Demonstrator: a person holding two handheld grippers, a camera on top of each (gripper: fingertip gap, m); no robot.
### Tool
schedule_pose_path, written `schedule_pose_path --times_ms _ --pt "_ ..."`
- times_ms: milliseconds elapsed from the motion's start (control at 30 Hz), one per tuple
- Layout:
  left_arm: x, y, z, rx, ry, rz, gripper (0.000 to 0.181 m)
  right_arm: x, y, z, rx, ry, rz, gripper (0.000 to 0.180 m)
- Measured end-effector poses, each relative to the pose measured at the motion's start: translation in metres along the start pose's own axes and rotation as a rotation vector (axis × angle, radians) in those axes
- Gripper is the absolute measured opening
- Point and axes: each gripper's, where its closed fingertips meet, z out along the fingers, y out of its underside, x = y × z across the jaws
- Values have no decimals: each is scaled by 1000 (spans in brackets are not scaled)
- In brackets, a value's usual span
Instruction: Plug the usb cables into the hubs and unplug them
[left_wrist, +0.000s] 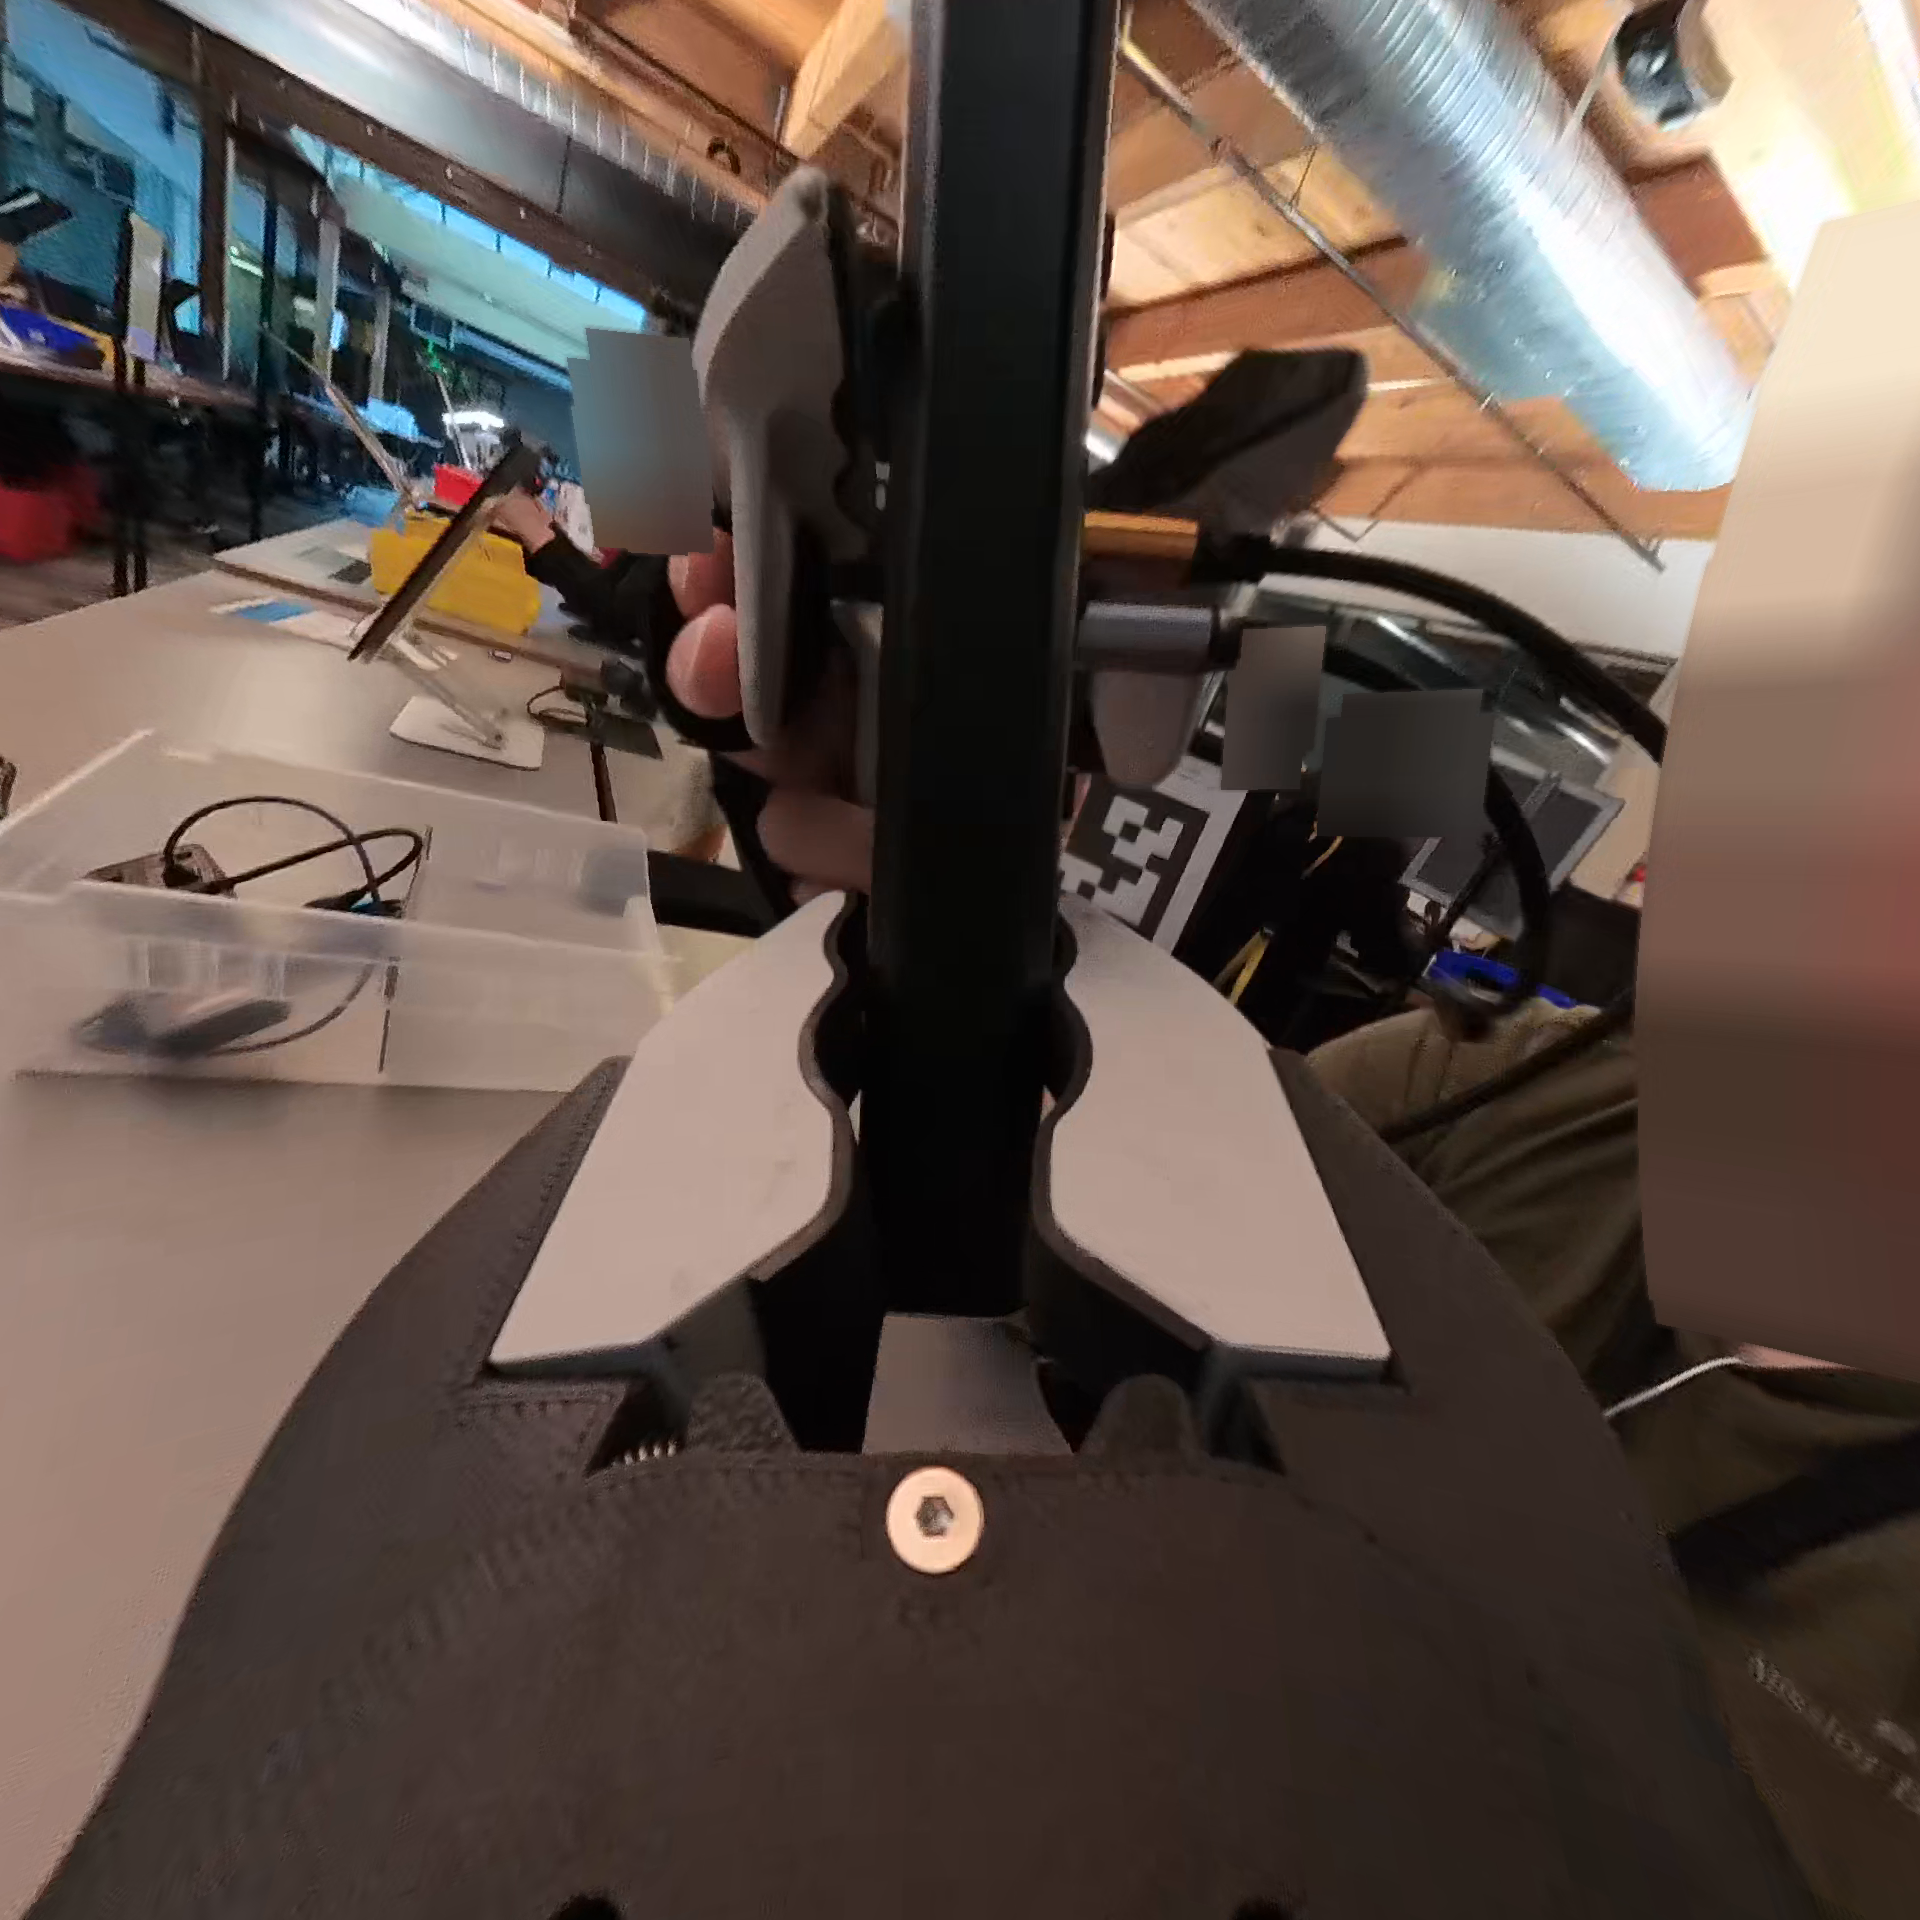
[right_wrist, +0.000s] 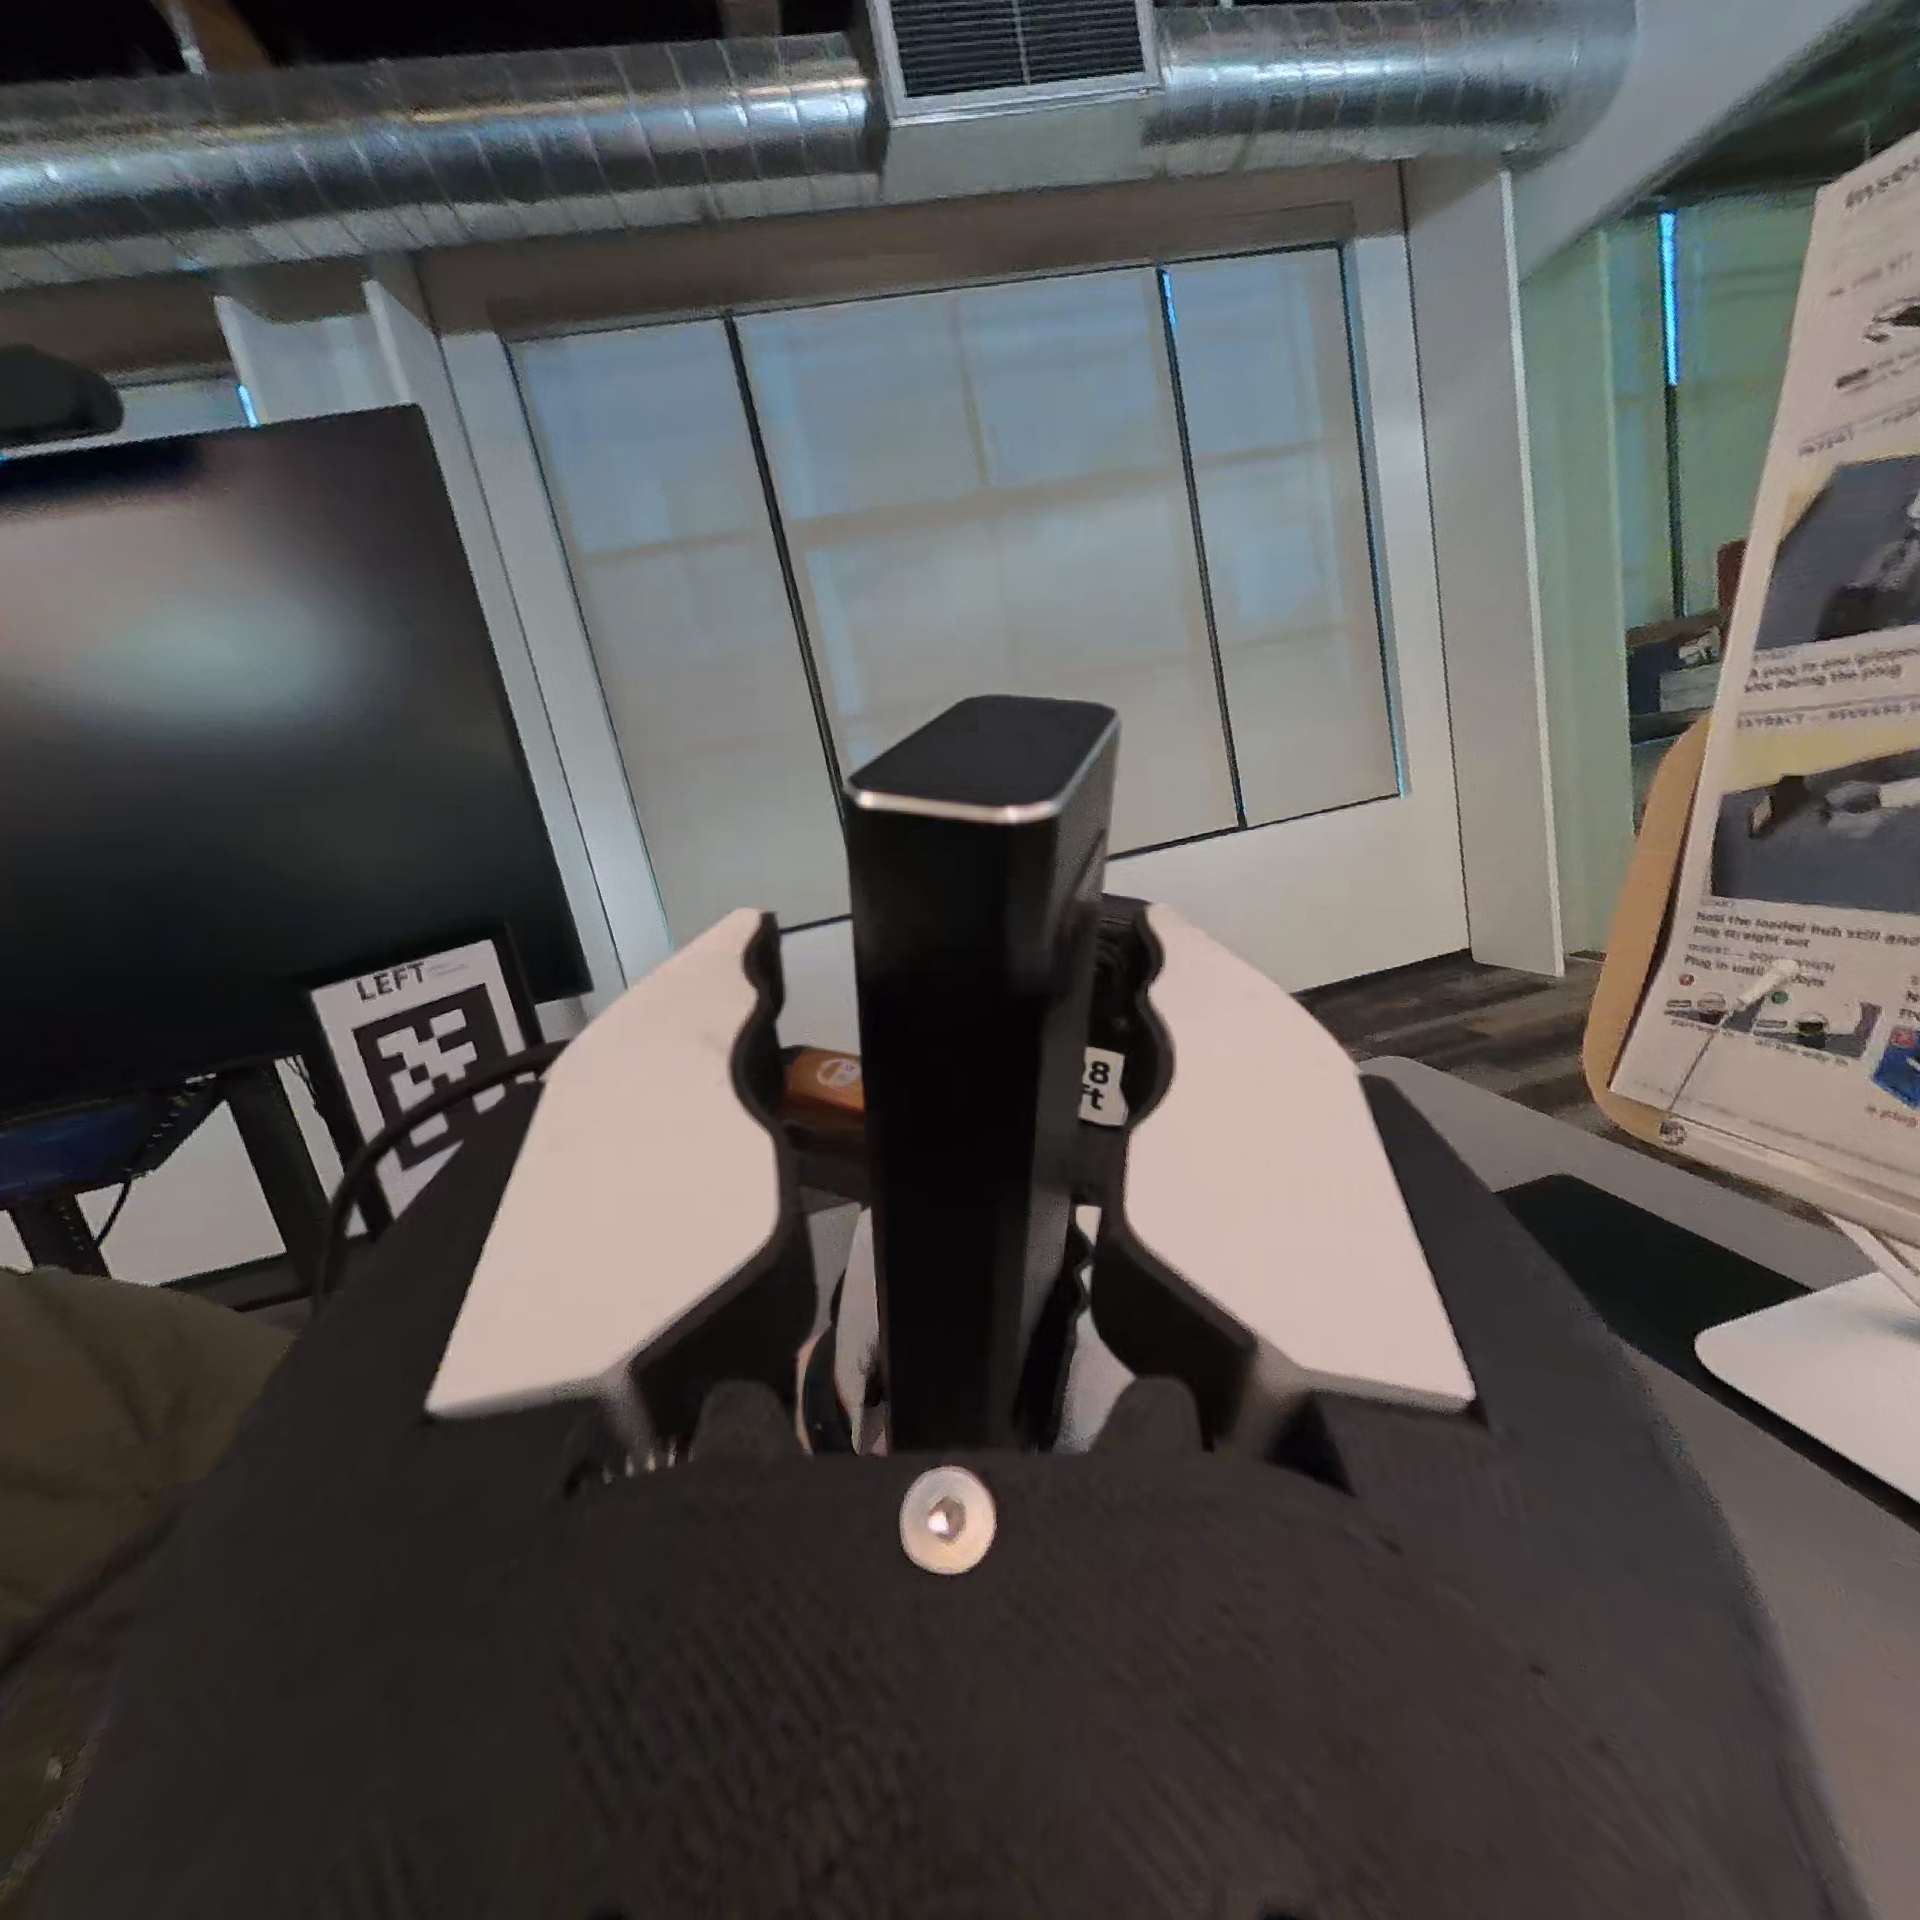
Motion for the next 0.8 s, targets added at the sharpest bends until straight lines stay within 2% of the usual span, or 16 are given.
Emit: schedule_pose_path --times_ms 100,300,400,500,600,667,733,800 --pt "4 -5 3 47 34 -24 30 -2 5 1 -31 7 -62 82" --pt "8 -16 4 170 122 -113 30 0 -2 -6 -10 -5 6 82" --pt "0 -27 -7 244 56 -90 30 12 -3 -15 -22 47 -11 81" --pt "-8 -40 -19 320 -56 -26 30 30 17 -15 -154 176 -123 79" --pt "-11 -44 -23 329 -136 52 30 34 28 -4 -185 213 -139 66" --pt "-14 -39 -19 285 -193 101 30 29 35 6 -182 170 -100 58" --pt "-15 -34 -14 249 -209 130 30 28 44 11 -206 150 -76 35" --pt "-14 -35 -12 255 -206 128 30 23 41 11 -183 79 -2 30"
